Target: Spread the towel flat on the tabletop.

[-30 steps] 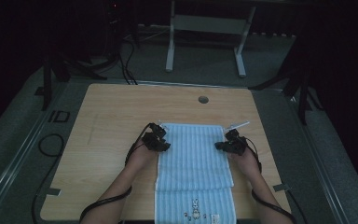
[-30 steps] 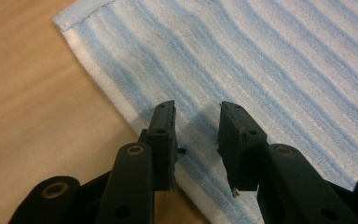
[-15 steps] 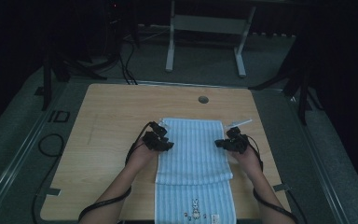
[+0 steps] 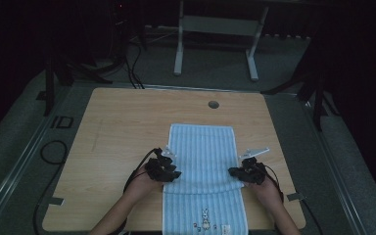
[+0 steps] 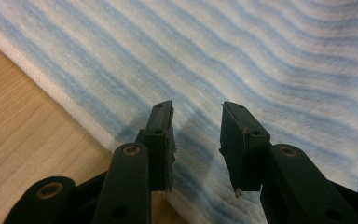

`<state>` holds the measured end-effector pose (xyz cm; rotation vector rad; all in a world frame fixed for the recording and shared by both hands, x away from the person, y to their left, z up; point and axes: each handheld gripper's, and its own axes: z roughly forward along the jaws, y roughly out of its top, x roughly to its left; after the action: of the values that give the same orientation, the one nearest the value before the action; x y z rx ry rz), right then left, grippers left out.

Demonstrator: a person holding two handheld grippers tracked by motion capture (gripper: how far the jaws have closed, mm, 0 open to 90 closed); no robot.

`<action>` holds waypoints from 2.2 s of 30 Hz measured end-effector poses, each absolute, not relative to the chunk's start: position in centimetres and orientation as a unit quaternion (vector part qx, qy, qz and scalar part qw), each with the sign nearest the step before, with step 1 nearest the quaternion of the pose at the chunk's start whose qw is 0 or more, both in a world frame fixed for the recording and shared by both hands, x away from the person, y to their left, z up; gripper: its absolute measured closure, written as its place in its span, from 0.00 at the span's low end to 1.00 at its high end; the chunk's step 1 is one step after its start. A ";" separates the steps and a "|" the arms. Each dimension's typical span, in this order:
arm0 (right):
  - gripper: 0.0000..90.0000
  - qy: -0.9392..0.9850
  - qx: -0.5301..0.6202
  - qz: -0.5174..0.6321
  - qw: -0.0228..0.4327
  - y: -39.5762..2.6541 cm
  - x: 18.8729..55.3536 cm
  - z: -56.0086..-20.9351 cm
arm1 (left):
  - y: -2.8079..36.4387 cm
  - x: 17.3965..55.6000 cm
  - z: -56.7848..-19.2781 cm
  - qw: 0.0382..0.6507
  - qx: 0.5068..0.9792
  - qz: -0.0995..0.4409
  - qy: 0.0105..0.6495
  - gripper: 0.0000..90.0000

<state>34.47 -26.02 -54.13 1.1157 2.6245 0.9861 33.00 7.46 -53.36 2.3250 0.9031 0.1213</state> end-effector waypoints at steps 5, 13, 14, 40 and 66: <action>0.95 0.865 0.373 0.328 0.062 -26.0 35.2 -54.2 | 7.2 33.8 -54.0 0.315 0.882 0.046 0.347 0.71; 0.95 0.864 0.382 0.323 0.061 -25.9 37.7 -54.1 | 7.2 35.9 -53.9 0.305 0.879 0.063 0.361 0.71; 0.94 0.863 0.384 0.323 0.058 -25.9 38.0 -54.1 | 7.3 36.1 -53.9 0.304 0.879 0.065 0.361 0.71; 0.87 0.861 0.387 0.322 0.063 -25.2 39.9 -53.0 | 7.8 36.1 -52.7 0.327 0.871 0.077 0.359 0.68; 0.77 0.862 0.381 0.324 0.086 -29.7 35.0 -54.1 | 5.0 33.4 -54.2 0.322 0.886 0.056 0.329 0.64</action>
<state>35.01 -29.66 -54.11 1.1349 2.5681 0.9665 33.41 4.99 -54.20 2.3258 0.8626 0.1478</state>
